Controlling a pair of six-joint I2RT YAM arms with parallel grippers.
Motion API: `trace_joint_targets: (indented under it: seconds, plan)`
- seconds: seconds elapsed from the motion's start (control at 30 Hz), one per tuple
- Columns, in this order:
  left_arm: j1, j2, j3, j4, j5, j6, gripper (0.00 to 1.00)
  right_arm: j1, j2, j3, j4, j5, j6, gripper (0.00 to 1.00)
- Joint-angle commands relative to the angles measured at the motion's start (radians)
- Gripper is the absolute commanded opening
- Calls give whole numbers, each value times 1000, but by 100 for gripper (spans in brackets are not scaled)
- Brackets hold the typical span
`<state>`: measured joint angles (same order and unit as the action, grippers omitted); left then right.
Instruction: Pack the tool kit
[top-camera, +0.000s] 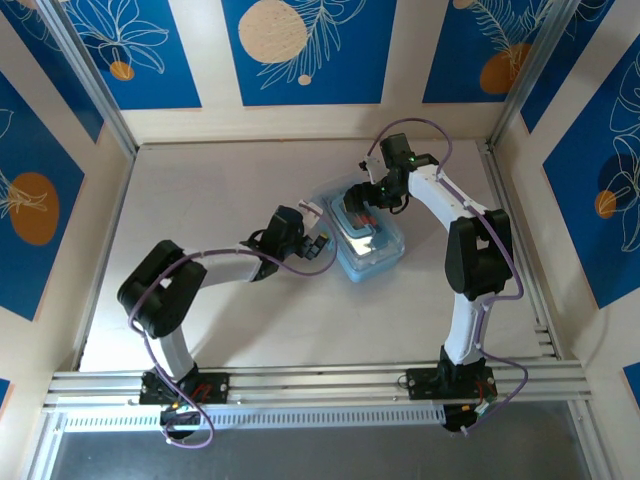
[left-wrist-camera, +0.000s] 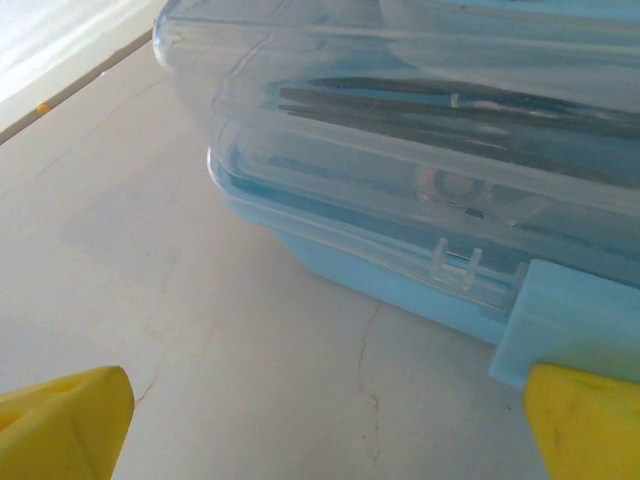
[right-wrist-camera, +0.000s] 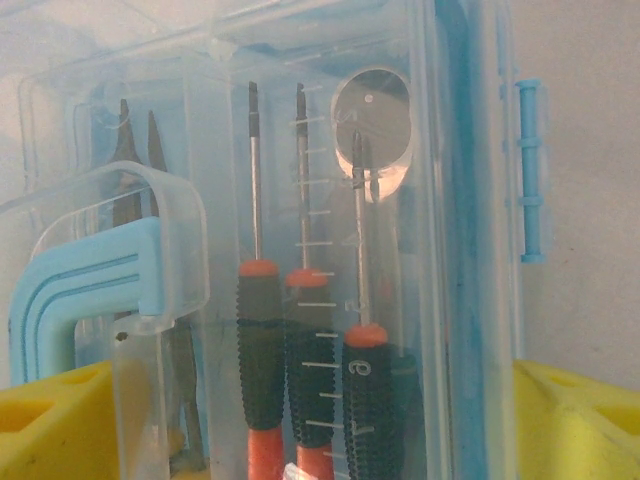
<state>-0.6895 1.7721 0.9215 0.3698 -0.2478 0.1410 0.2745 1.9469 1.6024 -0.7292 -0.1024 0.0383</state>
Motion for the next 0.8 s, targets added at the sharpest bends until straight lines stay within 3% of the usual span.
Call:
trace_joint_targets:
  seconds: [0.0, 0.77]
  plan:
    - [5, 36, 41, -11, 2, 2, 100, 15, 31, -53, -117, -53, 0, 89]
    - [5, 124, 23, 9, 50, -90, 100, 24, 33, -72, -116, -63, 11, 88]
